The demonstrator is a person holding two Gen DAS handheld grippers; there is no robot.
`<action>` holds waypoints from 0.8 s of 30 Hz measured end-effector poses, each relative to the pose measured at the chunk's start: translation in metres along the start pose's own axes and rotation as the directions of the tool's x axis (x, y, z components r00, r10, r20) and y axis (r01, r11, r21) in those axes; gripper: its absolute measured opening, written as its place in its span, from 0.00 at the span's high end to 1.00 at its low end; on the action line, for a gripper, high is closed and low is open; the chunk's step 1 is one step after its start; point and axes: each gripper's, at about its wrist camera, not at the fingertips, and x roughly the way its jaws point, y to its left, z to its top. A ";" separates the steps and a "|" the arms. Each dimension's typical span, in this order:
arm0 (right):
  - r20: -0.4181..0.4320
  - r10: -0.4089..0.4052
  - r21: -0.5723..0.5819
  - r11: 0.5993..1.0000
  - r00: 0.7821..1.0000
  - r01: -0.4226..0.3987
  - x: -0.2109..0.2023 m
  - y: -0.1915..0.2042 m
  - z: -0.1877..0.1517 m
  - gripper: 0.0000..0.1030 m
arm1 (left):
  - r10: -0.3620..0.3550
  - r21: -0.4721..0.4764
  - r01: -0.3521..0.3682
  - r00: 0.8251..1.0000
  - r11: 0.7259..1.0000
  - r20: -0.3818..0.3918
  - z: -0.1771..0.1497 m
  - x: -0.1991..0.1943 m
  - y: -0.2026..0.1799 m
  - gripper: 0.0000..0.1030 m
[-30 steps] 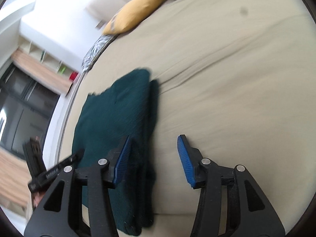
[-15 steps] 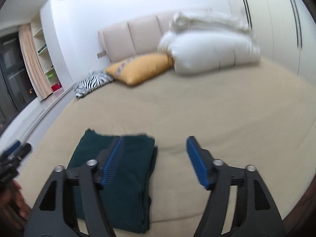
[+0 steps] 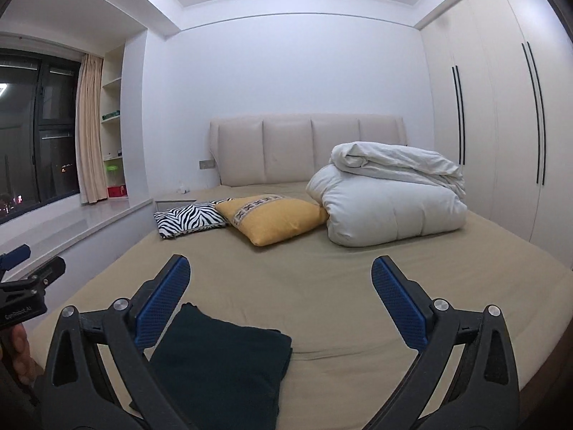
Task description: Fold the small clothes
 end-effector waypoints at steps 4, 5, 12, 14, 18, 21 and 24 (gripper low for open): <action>-0.179 0.021 0.020 1.000 0.984 -0.017 0.012 0.013 -0.022 0.00 | 0.020 0.034 -0.015 0.986 0.999 -0.167 -0.037 0.028 -0.007 0.00; -0.235 0.012 0.024 1.000 0.972 -0.007 0.022 0.014 -0.035 0.00 | 0.017 0.033 -0.010 0.977 0.999 -0.211 -0.047 0.036 -0.008 0.00; -0.514 -0.043 0.065 0.994 0.857 0.090 0.074 0.014 -0.121 0.00 | -0.012 0.008 0.018 0.897 1.000 -0.441 -0.109 0.078 -0.020 0.00; -0.530 -0.050 0.054 0.994 0.846 0.092 0.081 0.017 -0.133 0.00 | -0.014 0.014 0.023 0.885 1.000 -0.466 -0.119 0.086 -0.022 0.00; -0.545 -0.067 0.020 0.995 0.836 0.093 0.088 0.022 -0.150 0.00 | -0.028 0.011 0.038 0.866 0.999 -0.499 -0.133 0.092 -0.021 0.00; -0.561 -0.075 0.002 0.996 0.824 0.092 0.094 0.026 -0.163 0.00 | -0.029 0.009 0.039 0.852 0.999 -0.522 -0.141 0.093 -0.019 0.00; -0.579 -0.085 -0.011 0.995 0.811 0.097 0.097 0.029 -0.176 0.00 | -0.032 -0.003 0.036 0.840 0.999 -0.542 -0.150 0.095 -0.017 0.00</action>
